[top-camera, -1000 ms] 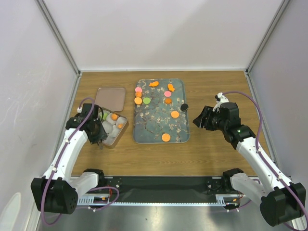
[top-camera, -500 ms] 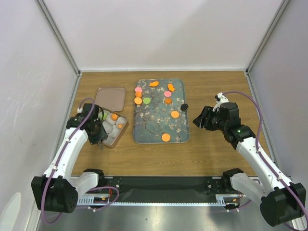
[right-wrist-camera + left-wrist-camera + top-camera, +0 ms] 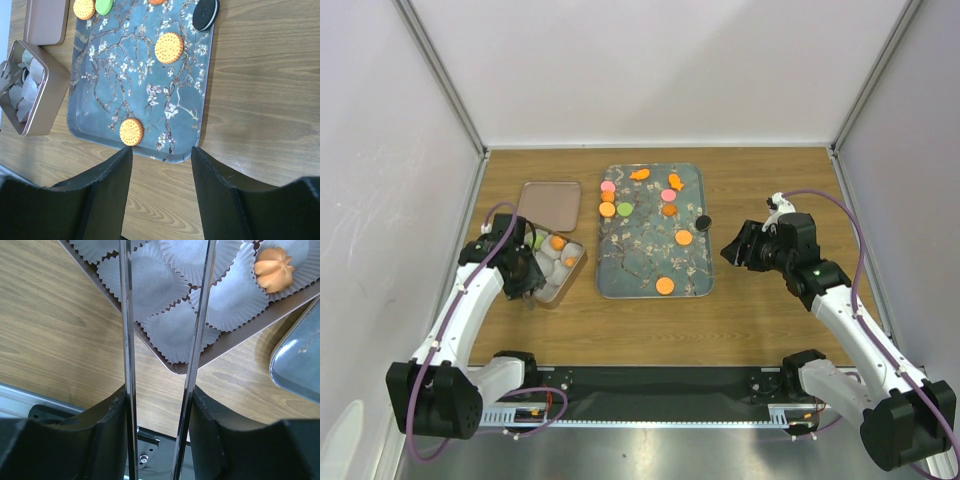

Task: Pack the cookies

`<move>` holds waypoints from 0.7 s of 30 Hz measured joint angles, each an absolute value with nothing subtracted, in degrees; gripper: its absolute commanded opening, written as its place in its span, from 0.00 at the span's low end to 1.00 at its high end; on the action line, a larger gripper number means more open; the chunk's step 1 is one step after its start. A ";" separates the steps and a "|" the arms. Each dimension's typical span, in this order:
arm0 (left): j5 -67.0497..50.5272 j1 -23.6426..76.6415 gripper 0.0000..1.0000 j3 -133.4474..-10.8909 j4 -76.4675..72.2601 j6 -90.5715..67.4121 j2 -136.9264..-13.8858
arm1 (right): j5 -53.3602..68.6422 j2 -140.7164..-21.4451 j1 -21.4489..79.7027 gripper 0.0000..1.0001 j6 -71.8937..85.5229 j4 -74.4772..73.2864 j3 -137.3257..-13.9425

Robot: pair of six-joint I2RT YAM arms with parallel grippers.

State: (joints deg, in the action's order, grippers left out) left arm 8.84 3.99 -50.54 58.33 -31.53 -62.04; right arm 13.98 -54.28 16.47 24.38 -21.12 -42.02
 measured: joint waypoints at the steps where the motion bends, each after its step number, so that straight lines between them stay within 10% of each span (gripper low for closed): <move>1: 8.82 3.97 0.50 -50.54 58.33 -31.55 -62.06 | 13.98 -54.28 16.45 0.57 24.36 -21.12 -42.02; 21: 10.39 12.12 0.51 -61.47 60.16 -29.34 -59.44 | 13.85 -54.30 16.58 0.56 24.36 -21.10 -42.02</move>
